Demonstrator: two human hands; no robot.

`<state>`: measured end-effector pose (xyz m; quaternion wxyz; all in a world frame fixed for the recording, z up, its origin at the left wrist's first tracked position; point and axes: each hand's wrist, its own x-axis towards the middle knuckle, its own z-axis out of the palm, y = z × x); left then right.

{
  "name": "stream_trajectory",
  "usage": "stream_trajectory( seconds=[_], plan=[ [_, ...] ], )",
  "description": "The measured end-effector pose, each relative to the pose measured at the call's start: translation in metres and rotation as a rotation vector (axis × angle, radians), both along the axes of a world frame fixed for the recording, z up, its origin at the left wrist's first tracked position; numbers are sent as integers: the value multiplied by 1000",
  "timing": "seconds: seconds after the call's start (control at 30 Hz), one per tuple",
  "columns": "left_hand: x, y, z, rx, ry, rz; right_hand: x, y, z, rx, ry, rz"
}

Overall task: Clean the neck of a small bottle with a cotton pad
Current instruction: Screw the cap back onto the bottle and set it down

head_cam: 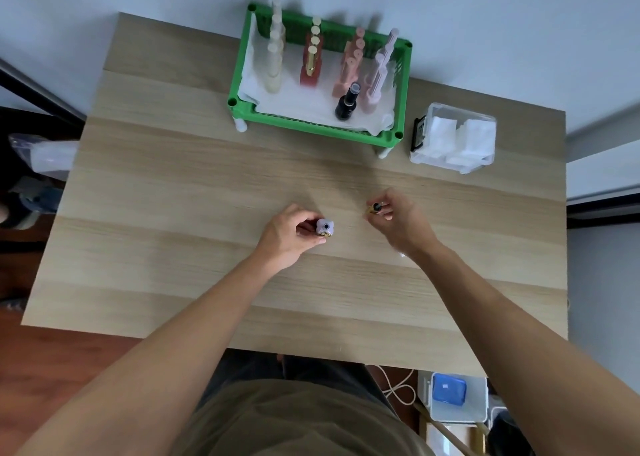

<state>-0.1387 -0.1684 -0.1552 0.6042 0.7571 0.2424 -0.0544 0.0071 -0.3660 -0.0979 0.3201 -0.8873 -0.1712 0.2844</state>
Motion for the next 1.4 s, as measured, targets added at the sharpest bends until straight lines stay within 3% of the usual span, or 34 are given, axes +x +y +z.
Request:
stream_trajectory(
  seconds=[0.27,0.67,1.4],
  plan=[
    [-1,-3,9,92,17,-37,-9,-5,29,69,-41,120],
    [-7,4,31,-2,25,29,-15,-14,63,233,-23,80],
    [-9,5,41,2,6,20,-22,5,48,255,-42,76]
  ],
)
